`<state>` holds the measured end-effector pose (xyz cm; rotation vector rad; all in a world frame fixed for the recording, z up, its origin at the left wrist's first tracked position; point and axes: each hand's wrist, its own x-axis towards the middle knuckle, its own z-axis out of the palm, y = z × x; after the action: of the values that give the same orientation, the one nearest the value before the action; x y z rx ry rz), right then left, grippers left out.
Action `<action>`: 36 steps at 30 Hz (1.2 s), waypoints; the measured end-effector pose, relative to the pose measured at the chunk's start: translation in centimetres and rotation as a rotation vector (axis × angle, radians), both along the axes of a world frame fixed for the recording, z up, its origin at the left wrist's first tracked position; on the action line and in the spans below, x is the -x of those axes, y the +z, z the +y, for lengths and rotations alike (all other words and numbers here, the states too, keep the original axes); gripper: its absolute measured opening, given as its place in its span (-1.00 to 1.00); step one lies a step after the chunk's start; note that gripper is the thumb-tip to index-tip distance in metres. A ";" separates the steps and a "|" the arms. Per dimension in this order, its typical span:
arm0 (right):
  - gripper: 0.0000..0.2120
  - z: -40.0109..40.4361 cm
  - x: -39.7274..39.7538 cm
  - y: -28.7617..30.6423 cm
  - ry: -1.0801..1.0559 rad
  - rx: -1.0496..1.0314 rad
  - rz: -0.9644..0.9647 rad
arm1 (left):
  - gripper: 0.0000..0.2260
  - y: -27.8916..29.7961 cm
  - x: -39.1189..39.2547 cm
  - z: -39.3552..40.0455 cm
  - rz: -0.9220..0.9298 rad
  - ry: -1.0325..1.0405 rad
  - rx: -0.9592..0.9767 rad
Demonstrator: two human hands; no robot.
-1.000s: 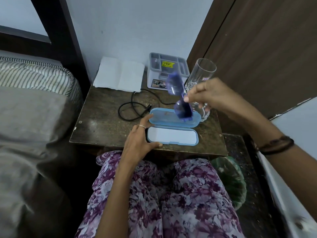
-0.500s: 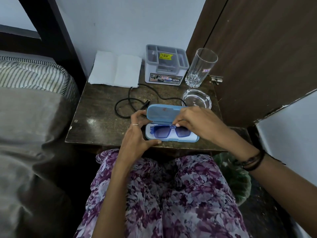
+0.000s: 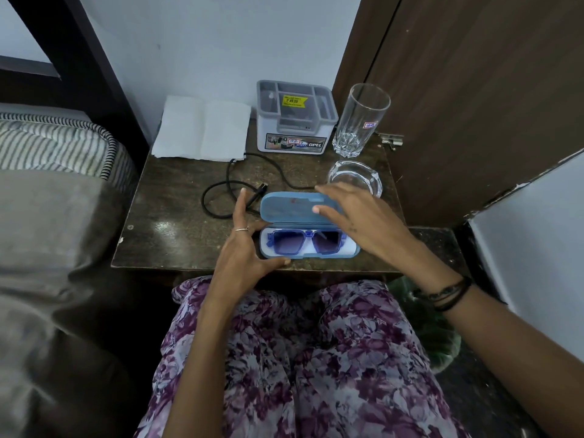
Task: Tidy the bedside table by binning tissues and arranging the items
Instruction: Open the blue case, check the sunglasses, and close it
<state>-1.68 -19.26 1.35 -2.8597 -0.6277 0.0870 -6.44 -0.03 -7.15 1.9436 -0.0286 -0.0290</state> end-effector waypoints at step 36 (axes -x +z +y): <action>-0.43 -2.5 4.1 -6.3 0.053 -0.053 -0.376 | -0.44 0.0 0.3 -1.1 -0.233 -0.039 -0.217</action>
<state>-5.79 -21.81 -5.00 -2.8266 -0.7595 -0.4613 -6.77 -1.15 -7.16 2.1542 -0.2256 0.1757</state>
